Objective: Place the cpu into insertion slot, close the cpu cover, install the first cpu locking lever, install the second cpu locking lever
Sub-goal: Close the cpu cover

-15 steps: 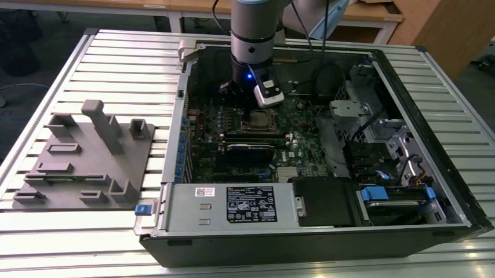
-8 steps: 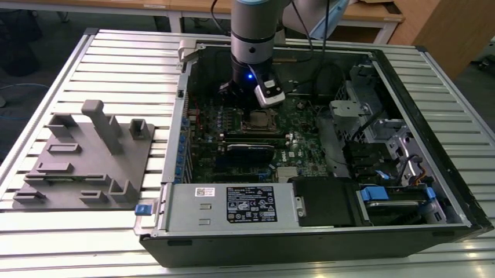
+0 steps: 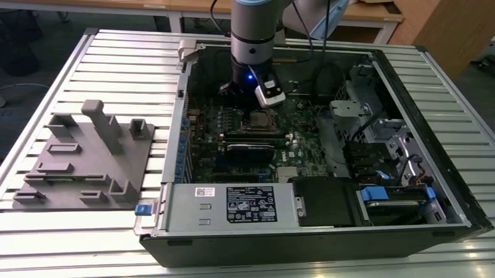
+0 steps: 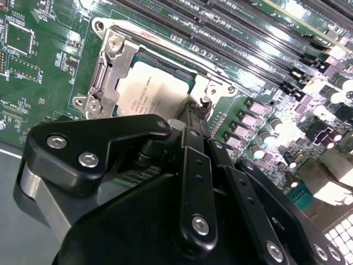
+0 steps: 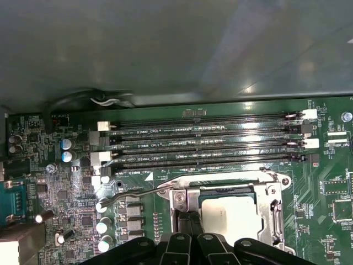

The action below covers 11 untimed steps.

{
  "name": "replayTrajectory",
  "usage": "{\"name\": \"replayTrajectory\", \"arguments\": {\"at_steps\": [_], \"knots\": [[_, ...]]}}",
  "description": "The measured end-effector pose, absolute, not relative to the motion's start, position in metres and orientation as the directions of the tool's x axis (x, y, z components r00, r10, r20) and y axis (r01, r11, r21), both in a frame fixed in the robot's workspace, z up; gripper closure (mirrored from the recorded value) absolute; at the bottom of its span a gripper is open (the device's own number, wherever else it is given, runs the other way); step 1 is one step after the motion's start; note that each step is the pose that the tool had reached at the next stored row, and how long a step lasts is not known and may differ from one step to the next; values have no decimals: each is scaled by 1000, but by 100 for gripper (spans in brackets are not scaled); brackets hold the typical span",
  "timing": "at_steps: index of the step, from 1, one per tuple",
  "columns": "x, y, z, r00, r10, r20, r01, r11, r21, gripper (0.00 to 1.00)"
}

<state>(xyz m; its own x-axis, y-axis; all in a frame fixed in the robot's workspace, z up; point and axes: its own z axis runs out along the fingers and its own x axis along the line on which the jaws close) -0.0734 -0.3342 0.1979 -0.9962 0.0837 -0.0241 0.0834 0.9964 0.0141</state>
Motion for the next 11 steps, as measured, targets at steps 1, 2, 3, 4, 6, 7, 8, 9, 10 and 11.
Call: {"name": "replayTrajectory", "arguments": {"at_steps": [1, 2, 3, 4, 6, 7, 8, 9, 10, 11], "knots": [[-73, -334, 198, -996, 84, -24, 83, 996, 14, 90], [-73, -334, 198, -996, 84, -24, 83, 996, 15, 90], [-73, -334, 198, -996, 84, -25, 83, 996, 15, 90], [-73, -334, 197, -996, 84, -24, 83, 996, 15, 90], [-73, -334, 197, -996, 84, -24, 83, 996, 15, 90], [-73, -334, 197, -996, 84, -24, 83, 996, 14, 90], [-73, -334, 197, -996, 84, -24, 83, 996, 14, 90], [-73, -334, 198, -996, 84, -25, 83, 996, 15, 90], [-73, -334, 199, -996, 84, -26, 83, 996, 17, 90], [-73, -334, 201, -996, 84, -25, 83, 996, 16, 90]]}}
